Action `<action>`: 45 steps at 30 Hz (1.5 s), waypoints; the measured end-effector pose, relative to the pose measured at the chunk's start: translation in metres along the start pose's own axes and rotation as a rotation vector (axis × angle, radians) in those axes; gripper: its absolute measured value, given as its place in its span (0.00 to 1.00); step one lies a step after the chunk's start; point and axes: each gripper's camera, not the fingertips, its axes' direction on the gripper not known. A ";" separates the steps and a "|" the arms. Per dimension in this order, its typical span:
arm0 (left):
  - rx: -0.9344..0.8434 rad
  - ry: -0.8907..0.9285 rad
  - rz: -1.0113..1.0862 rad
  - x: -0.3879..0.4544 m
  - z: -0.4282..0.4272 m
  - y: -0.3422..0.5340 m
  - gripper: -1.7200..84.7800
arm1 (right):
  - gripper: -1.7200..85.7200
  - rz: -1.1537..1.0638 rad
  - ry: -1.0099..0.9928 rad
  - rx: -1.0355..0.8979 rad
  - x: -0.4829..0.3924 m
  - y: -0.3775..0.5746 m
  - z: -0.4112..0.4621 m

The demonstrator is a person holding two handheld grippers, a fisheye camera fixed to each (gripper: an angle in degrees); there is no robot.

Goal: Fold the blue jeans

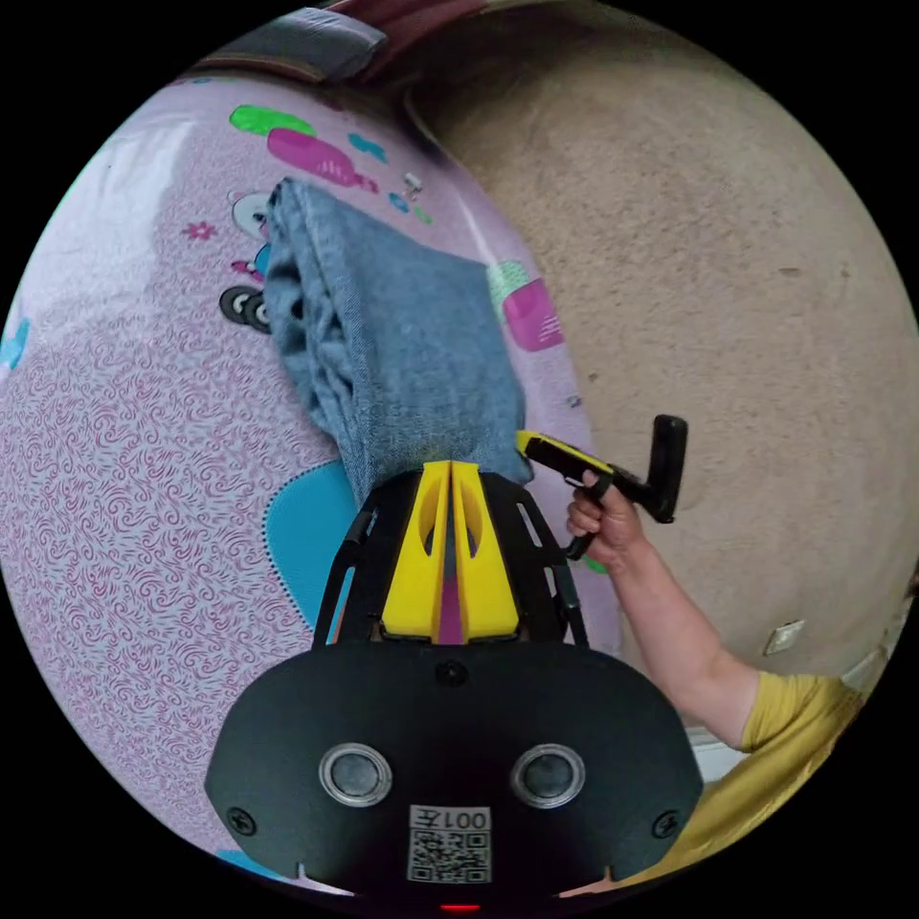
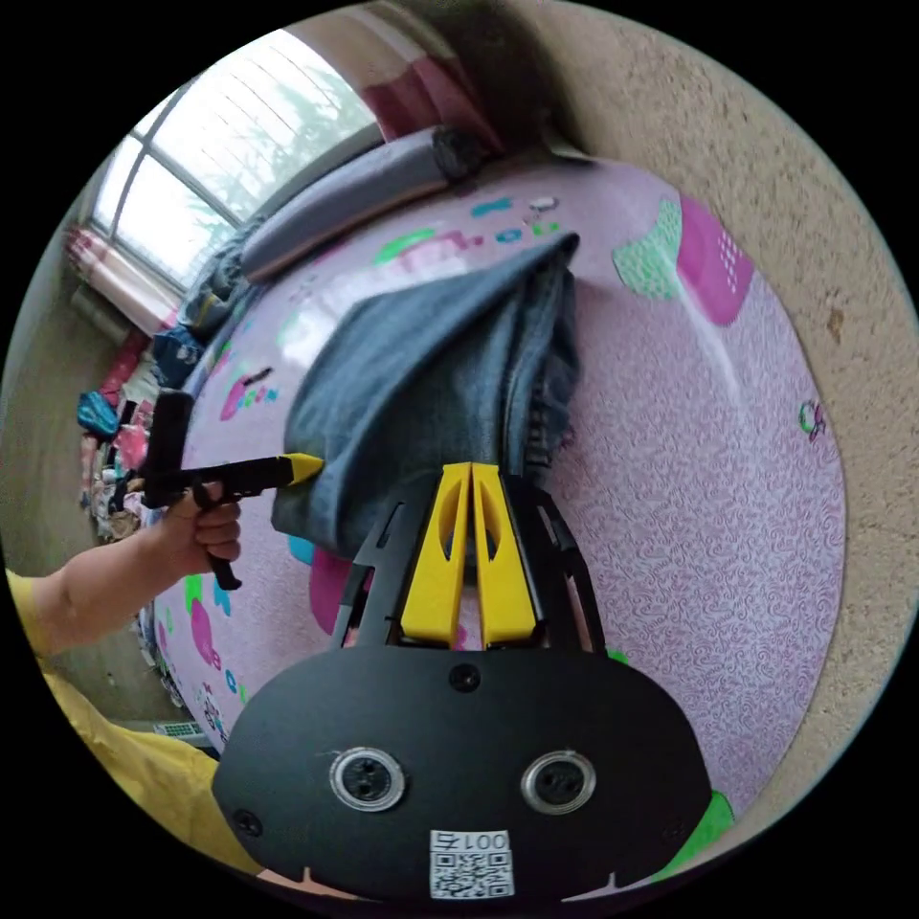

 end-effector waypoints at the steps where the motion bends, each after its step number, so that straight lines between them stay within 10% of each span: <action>1: -0.033 -0.028 -0.020 -0.001 0.005 0.003 0.00 | 0.02 0.014 -0.001 0.014 -0.002 0.001 -0.001; 11: -0.054 -0.020 0.142 0.103 -0.148 0.193 0.00 | 0.02 -0.338 -0.278 0.323 -0.135 0.170 -0.137; 27: 0.323 -0.562 -0.279 0.263 -0.404 0.711 0.00 | 0.02 -0.968 -0.578 -0.031 -0.503 0.368 -0.154; 45: 0.569 -0.829 -0.305 0.264 -0.728 1.190 0.00 | 0.03 -1.006 -0.835 0.047 -0.972 0.489 -0.106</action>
